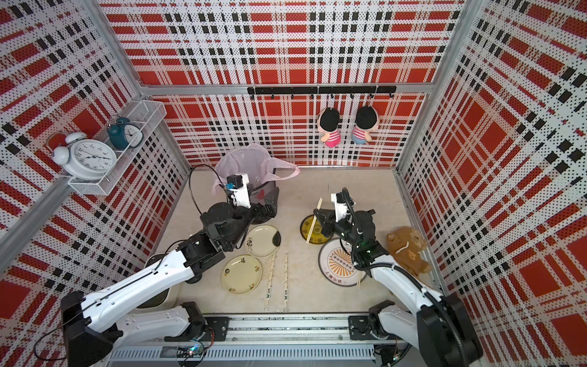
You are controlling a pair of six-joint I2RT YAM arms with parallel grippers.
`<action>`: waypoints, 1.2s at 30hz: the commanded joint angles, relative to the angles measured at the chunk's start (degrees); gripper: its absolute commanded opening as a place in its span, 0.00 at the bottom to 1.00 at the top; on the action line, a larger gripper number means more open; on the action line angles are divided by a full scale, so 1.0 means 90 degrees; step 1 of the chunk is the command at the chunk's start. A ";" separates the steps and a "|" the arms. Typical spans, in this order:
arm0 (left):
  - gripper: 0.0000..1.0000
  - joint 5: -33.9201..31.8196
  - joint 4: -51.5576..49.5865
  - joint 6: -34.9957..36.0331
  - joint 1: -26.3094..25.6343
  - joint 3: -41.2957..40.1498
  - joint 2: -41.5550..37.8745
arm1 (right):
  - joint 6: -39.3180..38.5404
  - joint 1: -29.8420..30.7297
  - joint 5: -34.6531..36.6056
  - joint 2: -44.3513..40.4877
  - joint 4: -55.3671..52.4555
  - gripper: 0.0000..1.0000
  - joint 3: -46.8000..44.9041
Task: Remove the packaging of disposable chopsticks
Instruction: Place the packet bag in the trash bin, then place the disposable chopsticks on the plate.
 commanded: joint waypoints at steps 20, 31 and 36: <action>0.91 0.3477 0.1924 0.0809 0.0529 0.0115 0.3738 | 0.1501 -0.0812 -0.0721 0.2688 -0.2858 0.00 0.1947; 0.79 0.3524 0.1515 0.0830 0.0367 0.1075 0.5083 | 0.1299 -0.1059 -0.0670 0.3509 -0.3737 0.00 0.2559; 0.71 0.4000 0.1501 0.0790 0.0504 0.1209 0.5364 | 0.1222 -0.1168 -0.0606 0.3881 -0.3991 0.00 0.2894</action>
